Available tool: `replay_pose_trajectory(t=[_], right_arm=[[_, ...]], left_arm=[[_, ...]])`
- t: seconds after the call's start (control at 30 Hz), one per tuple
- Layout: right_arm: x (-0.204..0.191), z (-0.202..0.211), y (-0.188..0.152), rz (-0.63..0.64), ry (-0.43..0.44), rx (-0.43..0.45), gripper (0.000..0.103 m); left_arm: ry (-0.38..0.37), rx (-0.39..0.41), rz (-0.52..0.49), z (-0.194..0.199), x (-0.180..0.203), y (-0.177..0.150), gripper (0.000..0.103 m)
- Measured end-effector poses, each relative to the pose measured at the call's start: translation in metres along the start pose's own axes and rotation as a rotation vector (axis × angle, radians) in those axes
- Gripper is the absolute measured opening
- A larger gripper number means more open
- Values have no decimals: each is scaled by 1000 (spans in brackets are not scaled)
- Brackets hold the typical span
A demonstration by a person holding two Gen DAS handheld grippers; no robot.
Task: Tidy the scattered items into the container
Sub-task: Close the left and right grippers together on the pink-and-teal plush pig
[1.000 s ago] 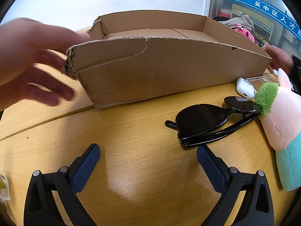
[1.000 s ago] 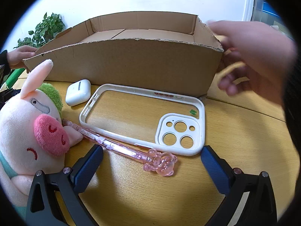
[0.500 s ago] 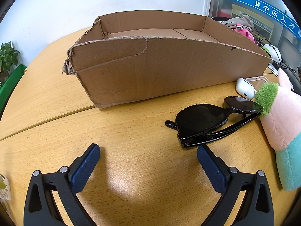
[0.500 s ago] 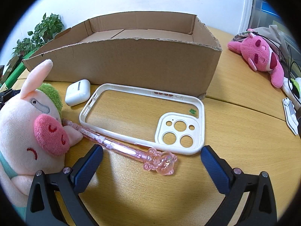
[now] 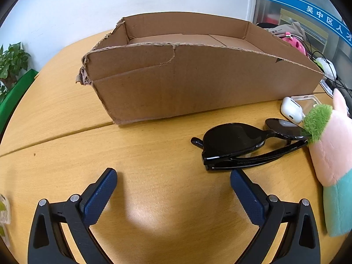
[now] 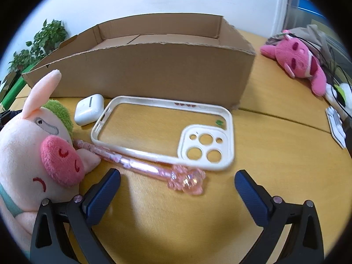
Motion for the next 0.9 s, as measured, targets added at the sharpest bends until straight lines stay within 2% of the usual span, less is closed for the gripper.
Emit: replay_pose_trajectory(t=[0.1,0.17,0.27,0.37,0.47,0.6,0.73,0.9], right_arm=[[3,4,-8,10,8,2,103],[6,9,-15,16,16,-1,103],[16,26,-23,-12,33,28,103],[30,51,-21,-75,33,94,103],[38,76,-12,-151,87,163,103],[31,103,2,-184,155,239,103],[23,117,8,-171,167,273,103],[14,110,5,-169,198,239,103]], left_arm=[[11,1,10,11,6,-9,103],[-17,48,37,37,11,-13,103],[-144,140,71,89,25,-11,103],[-280,184,90,129,47,-6,103],[-412,158,96,143,80,4,103],[-525,24,111,133,120,1,103],[-492,-28,61,116,146,-15,103],[-412,-105,42,92,160,-34,103]])
Point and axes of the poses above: each gripper's, at about its wrist camera, not at the fingertips, and z roughly against the way its jaws point, x to its right, y to its top, the point moved 4 cm from there along -z, roughly the way its jaws point, and after that the axes turned 9 degrees about z, right-handed, at the moved point
